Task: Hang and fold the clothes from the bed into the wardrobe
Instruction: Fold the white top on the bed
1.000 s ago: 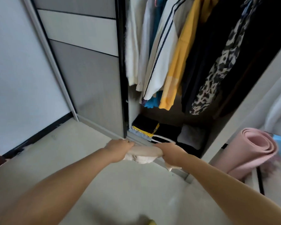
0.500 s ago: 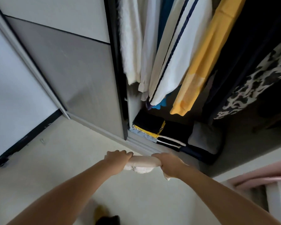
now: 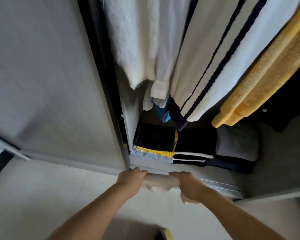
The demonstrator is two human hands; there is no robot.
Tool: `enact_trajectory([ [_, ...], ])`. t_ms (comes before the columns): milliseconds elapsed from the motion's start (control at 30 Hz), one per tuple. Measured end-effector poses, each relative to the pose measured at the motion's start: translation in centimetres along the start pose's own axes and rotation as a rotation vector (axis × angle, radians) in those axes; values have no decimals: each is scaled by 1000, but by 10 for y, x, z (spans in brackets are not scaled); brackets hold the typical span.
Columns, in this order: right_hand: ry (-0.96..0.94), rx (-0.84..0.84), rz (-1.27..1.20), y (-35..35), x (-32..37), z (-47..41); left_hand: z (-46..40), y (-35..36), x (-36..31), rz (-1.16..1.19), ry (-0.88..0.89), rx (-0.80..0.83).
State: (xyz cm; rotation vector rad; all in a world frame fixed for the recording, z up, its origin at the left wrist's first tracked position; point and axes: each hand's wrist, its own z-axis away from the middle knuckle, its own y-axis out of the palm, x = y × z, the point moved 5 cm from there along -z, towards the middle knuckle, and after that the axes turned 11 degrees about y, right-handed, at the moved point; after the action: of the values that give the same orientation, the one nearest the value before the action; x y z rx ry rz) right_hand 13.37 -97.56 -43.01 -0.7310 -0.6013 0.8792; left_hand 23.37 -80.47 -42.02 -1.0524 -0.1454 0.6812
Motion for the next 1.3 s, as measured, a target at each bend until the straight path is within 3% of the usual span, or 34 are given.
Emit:
enact_trajectory([
  [133,31,-5,-78,28,-24,-111,-107,39,38,-95,48,-2],
  [200,61,-81,-53,32,-37,-166,-161,45,56,-167,30,-83],
  [367,97,-572,47,-20,-53,-259,-266,1,92,-395,38,-628],
  [433,51,-727,-19,-38,-50,-289,-297,-14,113,-434,-18,-732],
  [500,23,-810,-3,-35,-44,-324,-330,-4,137,-434,-115,-715],
  [567,42,-749,38,-7,-37,-361,-358,29,162,-363,-197,-595],
  [667,129,-511,142,60,-37,-416,-391,98,190,-303,-224,-405],
  [767,147,-483,212,89,-40,-443,-403,137,202,-334,-205,-397],
  [900,157,-401,254,84,-39,-444,-410,137,204,-317,-220,-333],
  [1000,178,-353,250,82,-33,-424,-399,134,190,-276,-211,-248],
  [1133,150,-299,183,95,-8,-361,-342,135,156,-244,-74,-190],
  [1300,176,-135,88,104,12,-239,-229,118,94,-170,18,-244],
])
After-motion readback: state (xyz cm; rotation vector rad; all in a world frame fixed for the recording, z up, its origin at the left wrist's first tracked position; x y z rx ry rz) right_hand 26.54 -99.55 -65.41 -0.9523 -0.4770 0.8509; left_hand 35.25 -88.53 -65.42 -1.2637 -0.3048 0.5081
